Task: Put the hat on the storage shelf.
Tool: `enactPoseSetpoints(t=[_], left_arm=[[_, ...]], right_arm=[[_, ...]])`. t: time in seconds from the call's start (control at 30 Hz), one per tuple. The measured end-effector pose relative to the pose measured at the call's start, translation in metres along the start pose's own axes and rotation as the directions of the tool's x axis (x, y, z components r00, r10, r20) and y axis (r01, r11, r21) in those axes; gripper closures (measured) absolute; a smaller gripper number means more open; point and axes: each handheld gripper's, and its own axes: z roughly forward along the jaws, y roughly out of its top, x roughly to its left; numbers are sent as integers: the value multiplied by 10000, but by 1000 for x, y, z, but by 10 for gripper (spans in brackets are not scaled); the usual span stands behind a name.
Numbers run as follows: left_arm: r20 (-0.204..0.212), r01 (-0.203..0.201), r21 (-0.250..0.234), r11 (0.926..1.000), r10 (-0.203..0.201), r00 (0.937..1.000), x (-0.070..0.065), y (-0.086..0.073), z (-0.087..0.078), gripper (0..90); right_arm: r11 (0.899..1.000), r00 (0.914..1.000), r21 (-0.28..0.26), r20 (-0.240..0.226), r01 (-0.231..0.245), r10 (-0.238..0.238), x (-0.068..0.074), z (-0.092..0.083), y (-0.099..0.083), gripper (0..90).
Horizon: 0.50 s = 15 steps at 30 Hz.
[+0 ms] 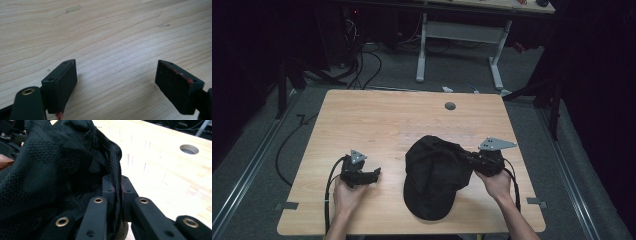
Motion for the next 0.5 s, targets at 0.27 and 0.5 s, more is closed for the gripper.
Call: enactPoseSetpoints(t=[0.27, 0.5], left_arm=[[981, 294, 199, 9994, -312, 9947, -6, 3, -9, 170], [2049, 167, 428, 9989, -251, 9785, -22, 7, -17, 156]], right_arm=[[9995, 9978, -146, -589, 295, -303, -4, -9, 15, 853], [9972, 9955, -460, -716, 588, -620, -5, -16, 30, 853]])
